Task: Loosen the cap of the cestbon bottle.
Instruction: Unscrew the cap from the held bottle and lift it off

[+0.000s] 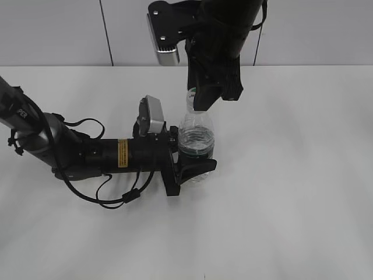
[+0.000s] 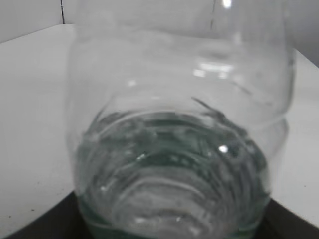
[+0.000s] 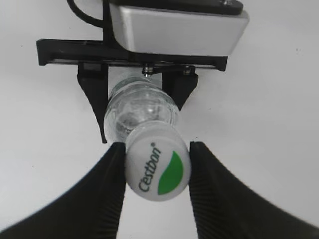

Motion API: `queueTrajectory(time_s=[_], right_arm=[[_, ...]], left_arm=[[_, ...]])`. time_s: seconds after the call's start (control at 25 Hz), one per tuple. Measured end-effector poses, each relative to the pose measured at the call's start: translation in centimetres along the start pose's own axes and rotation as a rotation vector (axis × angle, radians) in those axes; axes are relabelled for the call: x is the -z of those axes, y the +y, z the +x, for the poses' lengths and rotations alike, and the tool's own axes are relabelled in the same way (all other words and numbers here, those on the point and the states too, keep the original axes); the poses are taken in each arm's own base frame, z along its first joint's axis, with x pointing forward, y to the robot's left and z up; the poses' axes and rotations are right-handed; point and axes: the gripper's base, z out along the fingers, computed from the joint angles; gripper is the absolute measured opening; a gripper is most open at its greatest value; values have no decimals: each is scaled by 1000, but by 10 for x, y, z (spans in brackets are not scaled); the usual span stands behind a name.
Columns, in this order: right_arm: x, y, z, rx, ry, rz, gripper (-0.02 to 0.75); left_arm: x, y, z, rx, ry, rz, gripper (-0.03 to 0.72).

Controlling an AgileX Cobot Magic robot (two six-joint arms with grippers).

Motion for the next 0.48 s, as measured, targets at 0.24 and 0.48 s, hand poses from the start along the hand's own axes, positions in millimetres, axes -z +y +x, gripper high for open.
queueTrajectory(time_s=[0.24, 0.48], right_arm=[[0, 0, 1, -59, 16, 3, 393], [0, 0, 2, -127, 19, 4, 508]], left_arm=[[0, 0, 0, 1, 0, -1, 408], [0, 0, 0, 1, 0, -1, 408]])
